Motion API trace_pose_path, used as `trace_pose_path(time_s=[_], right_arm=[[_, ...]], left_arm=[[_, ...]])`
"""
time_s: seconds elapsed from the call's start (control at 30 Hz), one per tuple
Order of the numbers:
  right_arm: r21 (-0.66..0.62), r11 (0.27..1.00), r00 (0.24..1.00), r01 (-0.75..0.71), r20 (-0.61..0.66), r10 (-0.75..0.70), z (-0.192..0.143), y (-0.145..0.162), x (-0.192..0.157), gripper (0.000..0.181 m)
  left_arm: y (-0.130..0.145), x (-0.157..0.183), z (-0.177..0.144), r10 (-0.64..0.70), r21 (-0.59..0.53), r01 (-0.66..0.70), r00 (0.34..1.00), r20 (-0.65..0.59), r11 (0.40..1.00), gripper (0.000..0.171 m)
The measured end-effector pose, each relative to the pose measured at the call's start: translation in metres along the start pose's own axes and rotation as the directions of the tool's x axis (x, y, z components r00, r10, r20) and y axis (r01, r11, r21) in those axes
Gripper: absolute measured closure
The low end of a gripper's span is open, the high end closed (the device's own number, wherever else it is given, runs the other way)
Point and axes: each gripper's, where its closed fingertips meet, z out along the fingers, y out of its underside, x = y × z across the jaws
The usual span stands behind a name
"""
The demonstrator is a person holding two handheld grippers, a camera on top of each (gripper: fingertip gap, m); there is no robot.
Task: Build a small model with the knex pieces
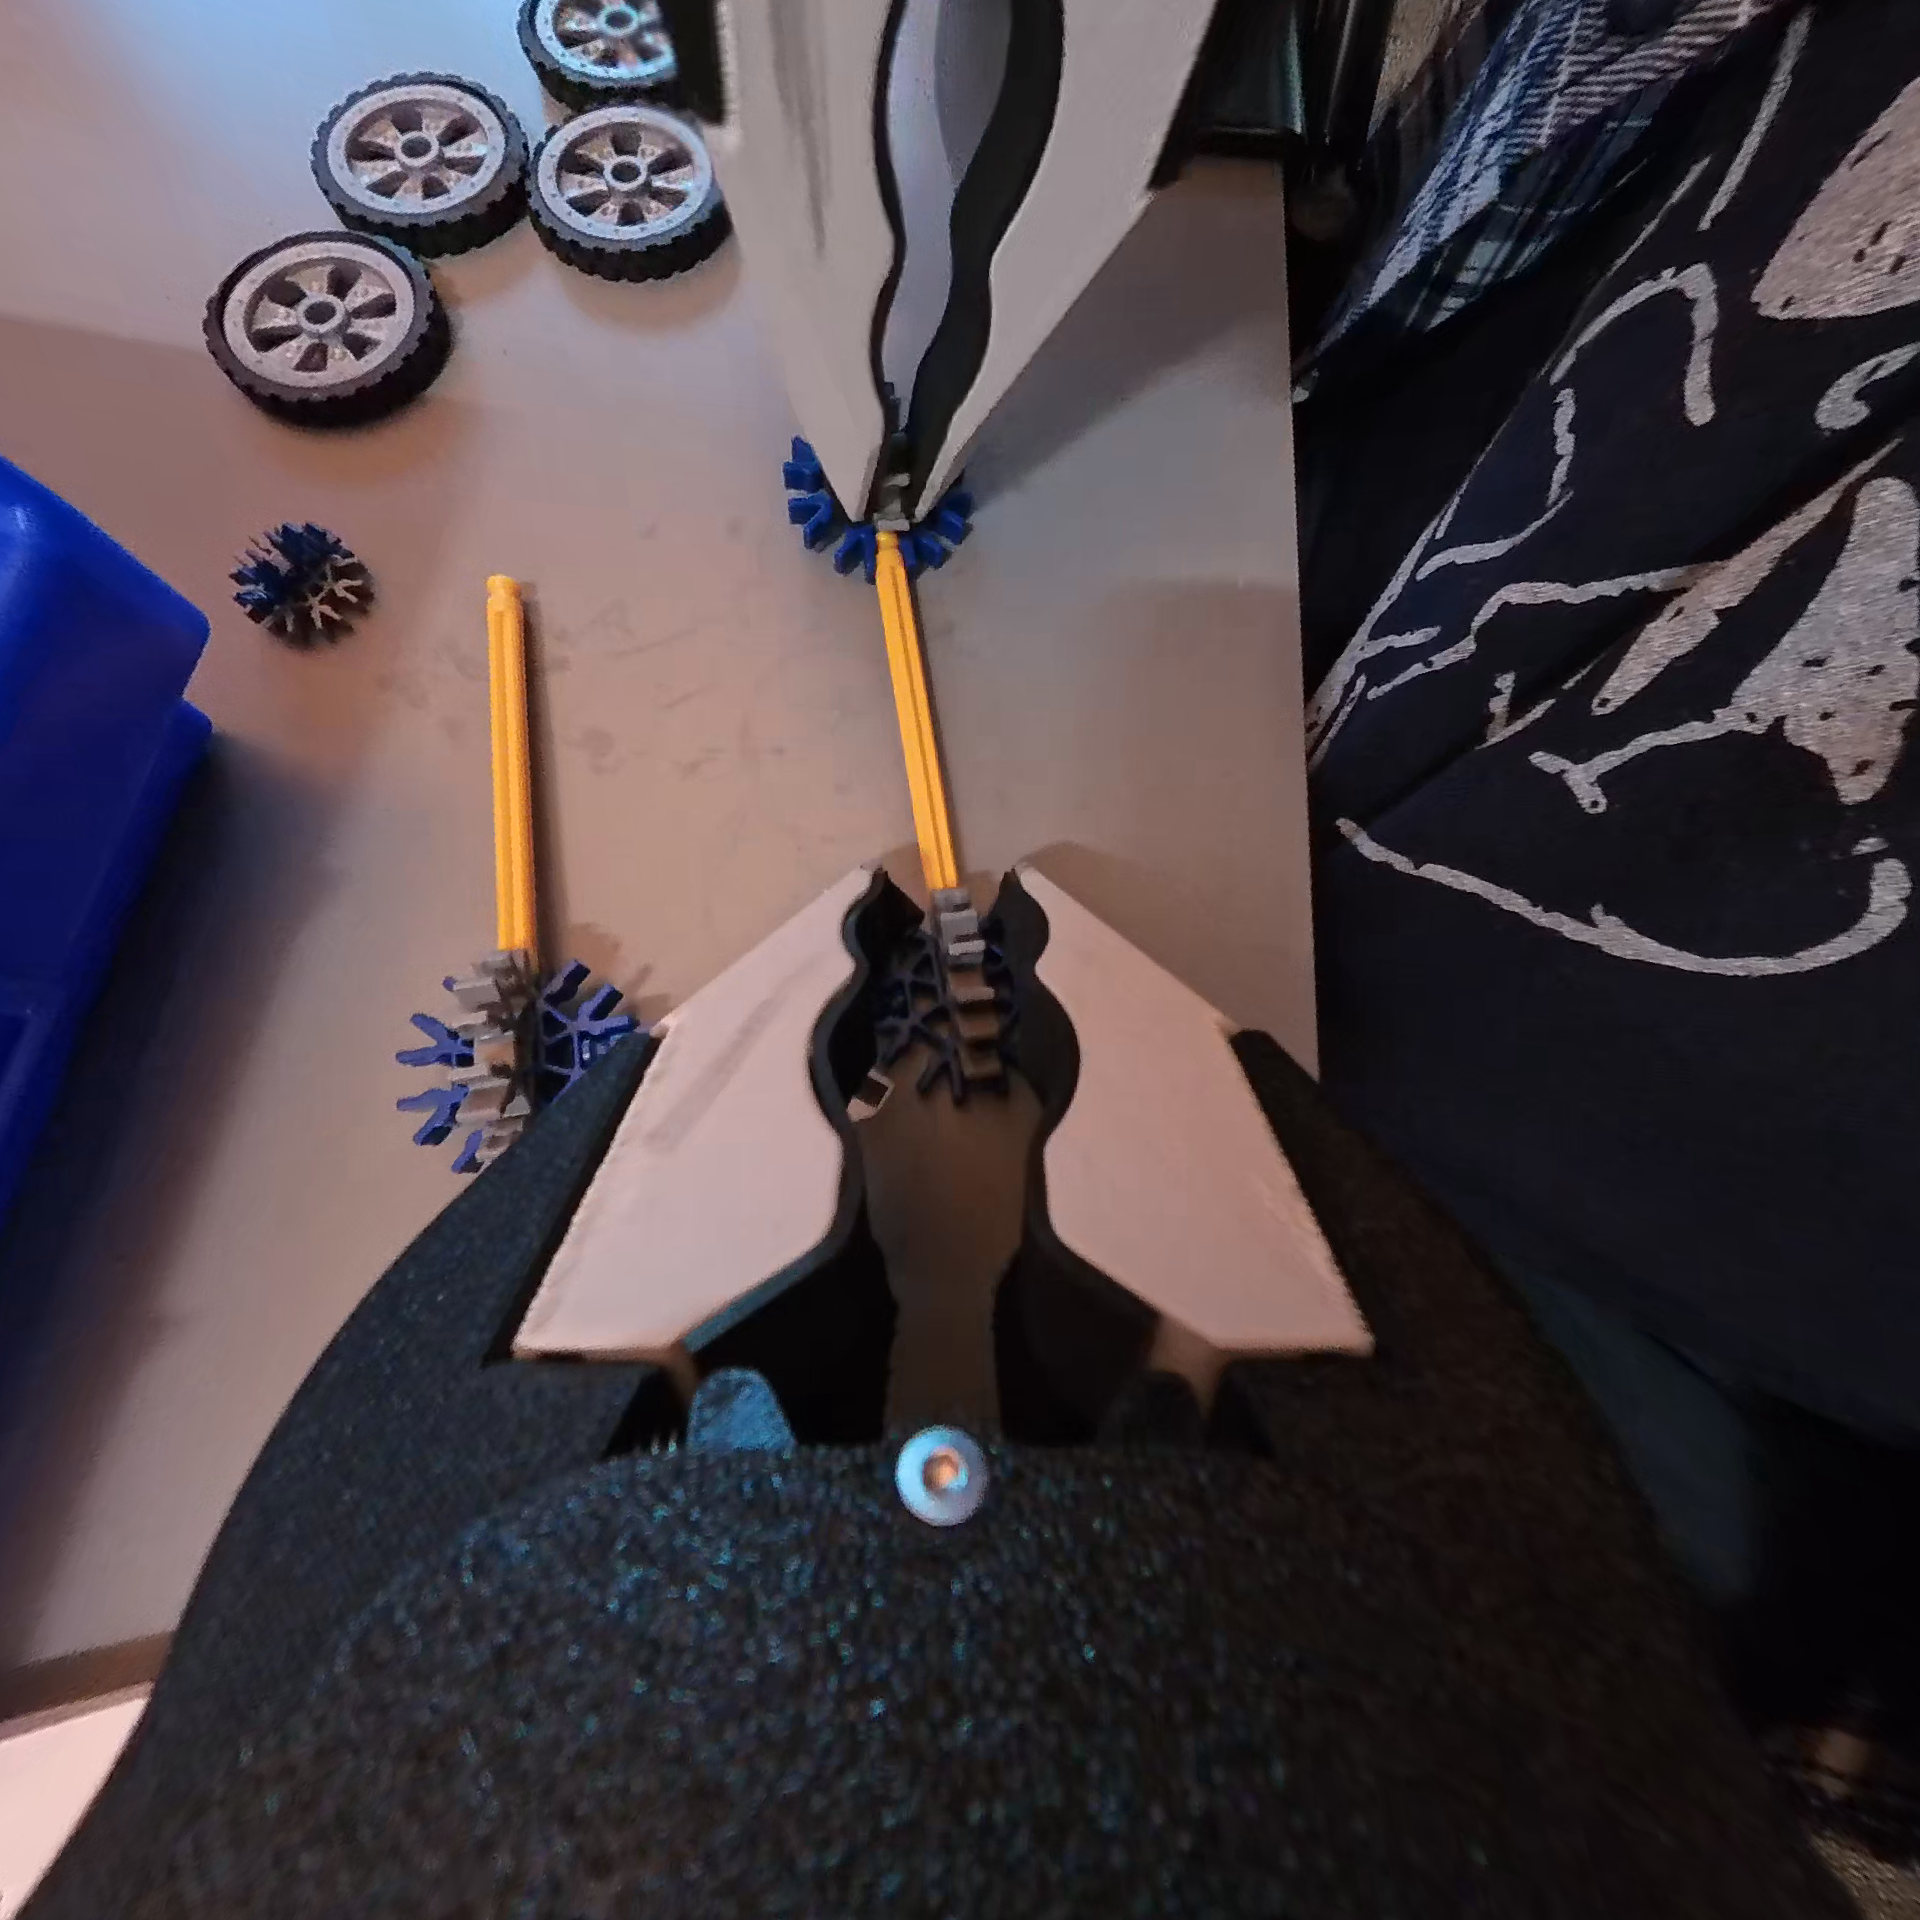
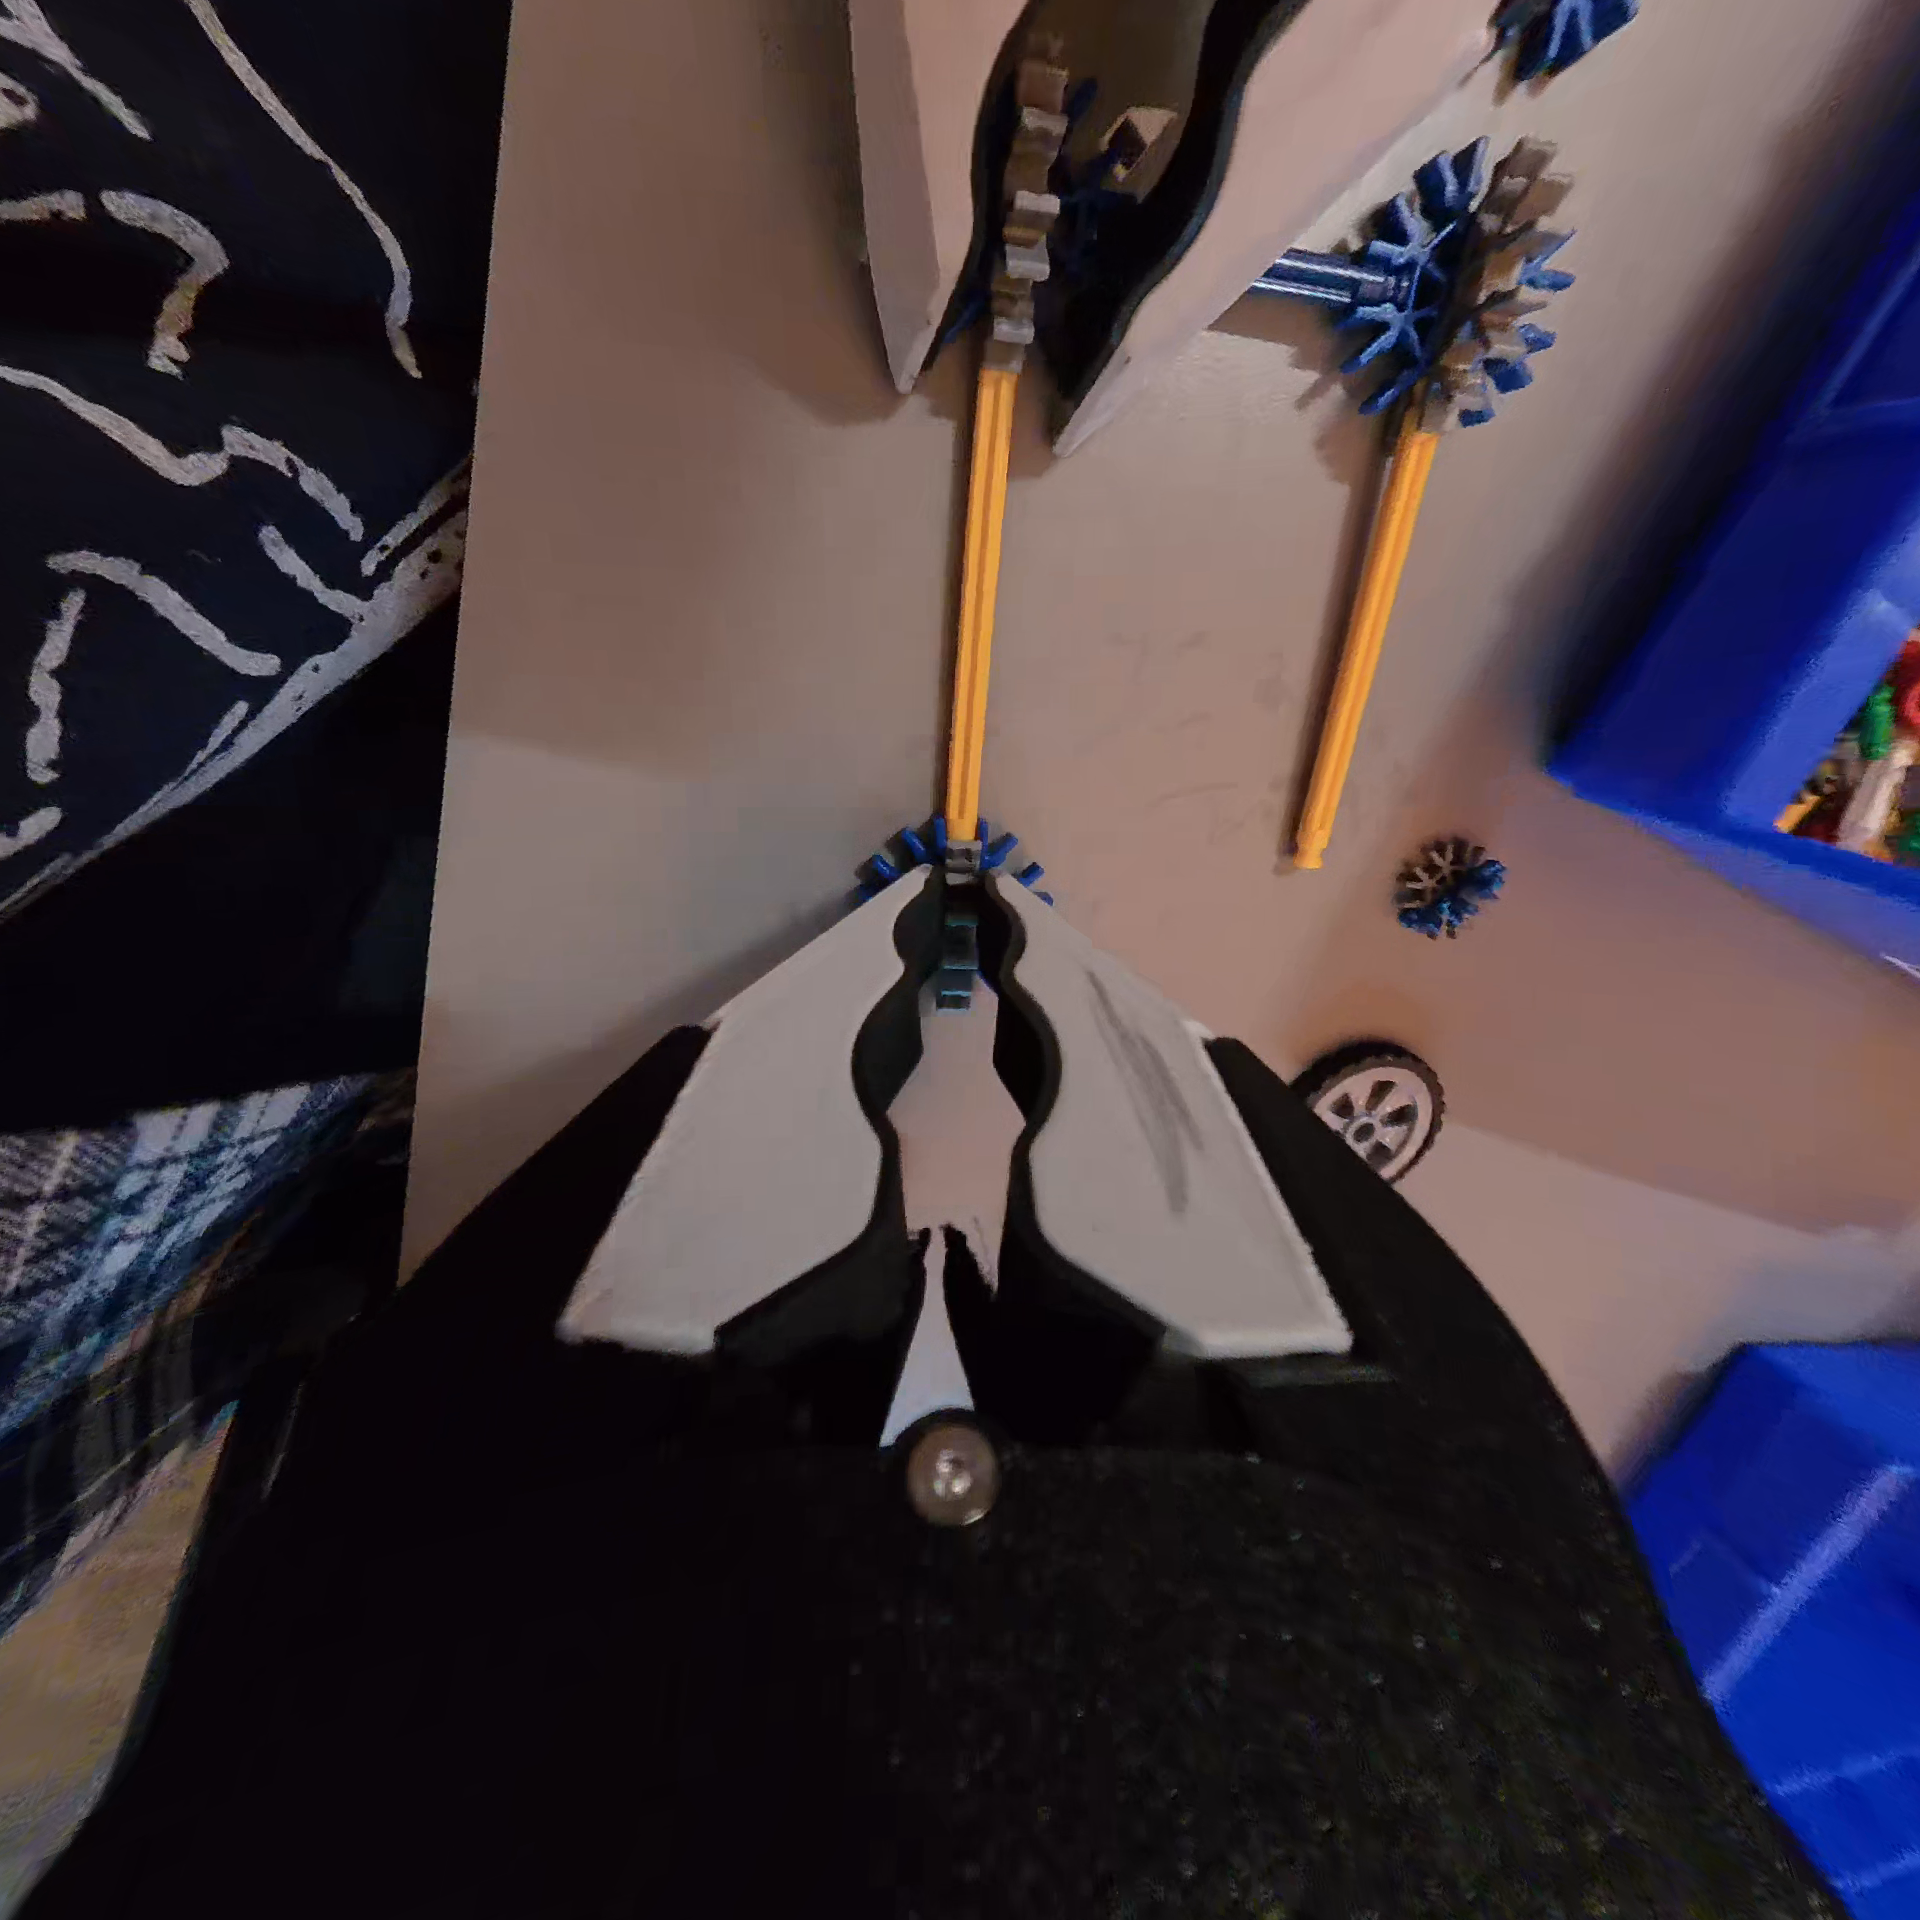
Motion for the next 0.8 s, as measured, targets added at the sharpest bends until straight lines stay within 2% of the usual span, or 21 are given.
trace_pose_path(time_s=[0.23, 0.33, 0.43, 0.5, 0.7, 0.8], right_arm=[[0.018, 1.0, 0.983, 0.019, -0.184, -0.015, -0.0006, -0.0008, 0.0029, 0.176], [0.006, 0.999, 0.975, 0.031, -0.22, -0.029, -0.0008, -0.0011, 0.0037, 0.176], [-0.009, 0.999, 0.979, 0.041, -0.198, -0.042, -0.0005, -0.0017, 0.0039, 0.176], [0.019, 1.0, 0.988, 0.022, -0.153, -0.019, 0.0006, -0.0067, 0.0028, 0.176], [-0.008, 1.0, 1.0, -0.012, -0.027, 0.011, 0.0013, -0.0074, 0.0022, 0.176], [0.005, 0.997, 0.996, -0.073, 0.049, 0.072, 0.0015, -0.0073, 0.0023, 0.176]], left_arm=[[0.0, -0.0003, 0.0002, 0.006, 0.003, -0.006, 1.0, 0.012, 1.0, 0.154], [-0.0003, -0.0002, 0.0006, 0.01, 0.003, -0.01, 1.0, 0.015, 1.0, 0.155], [-0.001, 0.0, 0.0017, 0.016, 0.003, -0.016, 1.0, 0.016, 1.0, 0.156], [-0.0025, -0.0028, 0.0042, 0.02, 0.003, -0.02, 0.999, 0.04, 1.0, 0.168], [-0.0032, -0.0021, 0.0049, 0.031, 0.006, -0.031, 0.999, 0.045, 0.999, 0.168], [-0.0033, -0.0022, 0.0051, 0.031, 0.005, -0.031, 0.999, 0.045, 1.0, 0.168]])
